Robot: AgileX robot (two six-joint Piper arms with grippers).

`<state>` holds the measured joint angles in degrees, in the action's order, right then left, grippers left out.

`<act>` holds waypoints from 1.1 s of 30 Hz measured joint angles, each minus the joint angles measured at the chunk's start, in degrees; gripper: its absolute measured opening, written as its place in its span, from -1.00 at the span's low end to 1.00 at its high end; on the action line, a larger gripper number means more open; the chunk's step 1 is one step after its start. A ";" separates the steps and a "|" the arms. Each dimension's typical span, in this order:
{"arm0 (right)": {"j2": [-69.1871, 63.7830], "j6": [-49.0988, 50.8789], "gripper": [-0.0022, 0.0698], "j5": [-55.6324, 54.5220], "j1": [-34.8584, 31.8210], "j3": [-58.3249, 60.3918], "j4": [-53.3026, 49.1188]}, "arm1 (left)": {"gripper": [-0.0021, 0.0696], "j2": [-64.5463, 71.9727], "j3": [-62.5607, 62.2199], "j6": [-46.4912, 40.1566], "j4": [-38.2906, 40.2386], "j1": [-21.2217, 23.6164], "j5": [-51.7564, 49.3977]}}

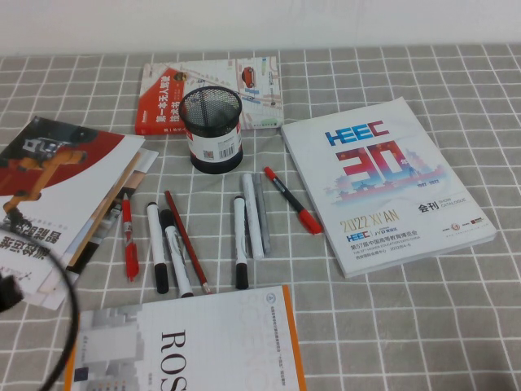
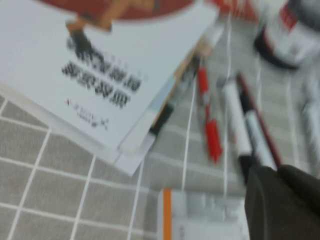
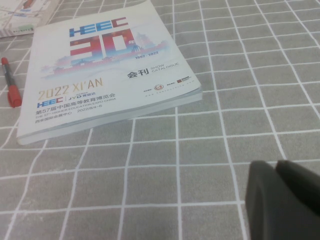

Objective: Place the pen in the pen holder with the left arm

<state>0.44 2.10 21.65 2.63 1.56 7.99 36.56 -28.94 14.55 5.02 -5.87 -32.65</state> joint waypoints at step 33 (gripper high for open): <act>0.00 0.00 -0.97 0.00 0.00 0.00 0.00 | -0.93 66.66 -50.84 -21.85 7.14 -8.45 -23.46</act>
<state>0.44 2.10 21.65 2.63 1.56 7.99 103.22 -79.78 -7.31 12.17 -14.32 -56.11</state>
